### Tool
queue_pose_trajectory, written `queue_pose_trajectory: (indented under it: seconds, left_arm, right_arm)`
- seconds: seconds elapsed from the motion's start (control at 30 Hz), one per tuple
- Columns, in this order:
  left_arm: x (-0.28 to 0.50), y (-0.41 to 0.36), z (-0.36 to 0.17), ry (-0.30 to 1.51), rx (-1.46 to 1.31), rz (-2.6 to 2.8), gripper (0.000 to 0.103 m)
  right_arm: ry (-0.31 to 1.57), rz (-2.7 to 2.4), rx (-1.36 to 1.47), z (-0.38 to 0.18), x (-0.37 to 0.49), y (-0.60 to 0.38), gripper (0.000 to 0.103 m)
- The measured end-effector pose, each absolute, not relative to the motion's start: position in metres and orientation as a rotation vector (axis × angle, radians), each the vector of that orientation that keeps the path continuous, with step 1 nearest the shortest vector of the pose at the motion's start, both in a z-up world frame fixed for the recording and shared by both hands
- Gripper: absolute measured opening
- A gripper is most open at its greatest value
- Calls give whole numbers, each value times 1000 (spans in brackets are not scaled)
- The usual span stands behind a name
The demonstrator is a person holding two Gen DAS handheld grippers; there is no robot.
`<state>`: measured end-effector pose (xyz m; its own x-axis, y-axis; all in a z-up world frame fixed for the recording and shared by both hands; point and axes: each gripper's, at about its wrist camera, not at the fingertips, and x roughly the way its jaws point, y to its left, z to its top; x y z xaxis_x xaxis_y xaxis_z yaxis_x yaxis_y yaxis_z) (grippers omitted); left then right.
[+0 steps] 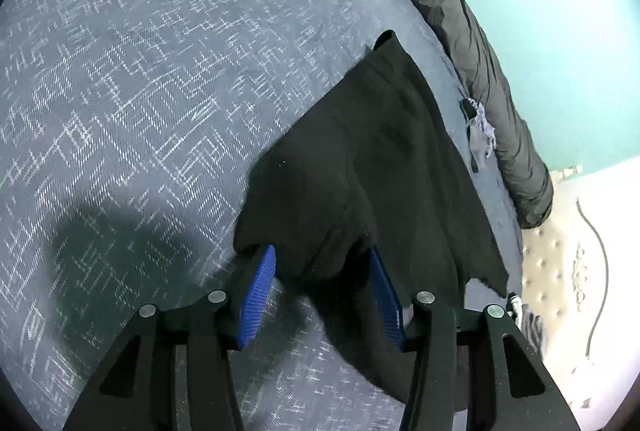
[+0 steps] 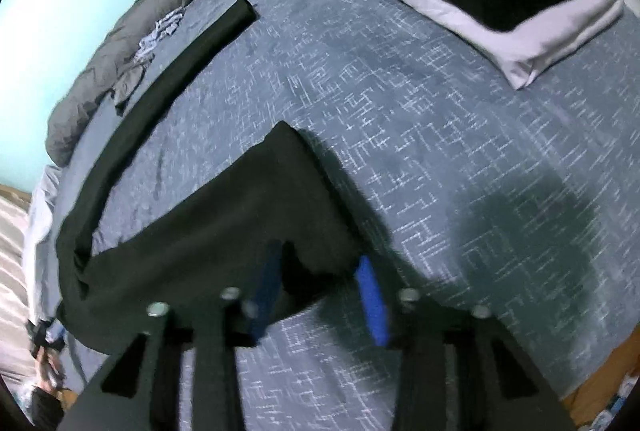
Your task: Fold clothes
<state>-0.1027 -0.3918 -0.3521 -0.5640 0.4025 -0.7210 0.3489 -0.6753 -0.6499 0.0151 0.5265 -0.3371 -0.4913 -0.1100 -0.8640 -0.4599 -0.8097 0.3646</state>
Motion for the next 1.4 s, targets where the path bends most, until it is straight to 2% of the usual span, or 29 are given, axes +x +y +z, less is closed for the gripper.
queue_pose_trajectory:
  seconds: [0.07,0.13,0.23,0.47,0.53,0.57,0.6,0.87,0.9,0.93,0.97,1.0,1.03,1.13,1.4]
  left_arm:
    - [-104,-392,-352,-1234,-1455,2456,40]
    - [-103,-392,-349,-1219,-1448,2469,20]
    - [-100,-392,-344,-1195,-1436,2487,14]
    - [-75,-402,-310,-1116,-1370,2544,12]
    - [-68,-406,-307,-1107,-1369,2554,7]
    - [-64,-410,-310,-1110,-1393,2576,1]
    - [-60,-414,-313,-1117,-1414,2593,0]
    - [-49,-426,-336,-1237,-1438,2511,0]
    - [-51,-421,-336,-1226,-1449,2503,5]
    - [-53,-417,-336,-1231,-1449,2488,20]
    - [-55,-413,-336,-1249,-1438,2468,29]
    - [-57,-409,-337,-1267,-1426,2447,49]
    - [-60,-404,-337,-1282,-1415,2429,61]
    - [-67,-393,-342,-1302,-1410,2408,64]
    - [-81,-398,-359,-1499,-1389,2353,64]
  right_arm:
    - [849,2406,-1443,-334,17,528,16]
    - [845,2420,-1439,-331,18,529,13]
    - [827,2446,-1422,-321,17,528,10]
    - [835,2514,-1348,-279,15,536,8]
    - [810,2518,-1351,-273,12,537,8]
    - [805,2503,-1359,-274,11,539,8]
    - [799,2488,-1367,-276,10,540,7]
    - [819,2457,-1437,-301,5,538,7]
    - [817,2456,-1439,-301,4,539,7]
    - [816,2455,-1442,-301,3,540,7]
    - [814,2456,-1441,-300,2,540,7]
    - [813,2460,-1440,-298,1,541,7]
    - [808,2466,-1439,-296,1,541,7]
    - [770,2488,-1443,-288,-3,541,7]
    - [738,2509,-1426,-278,-9,545,7]
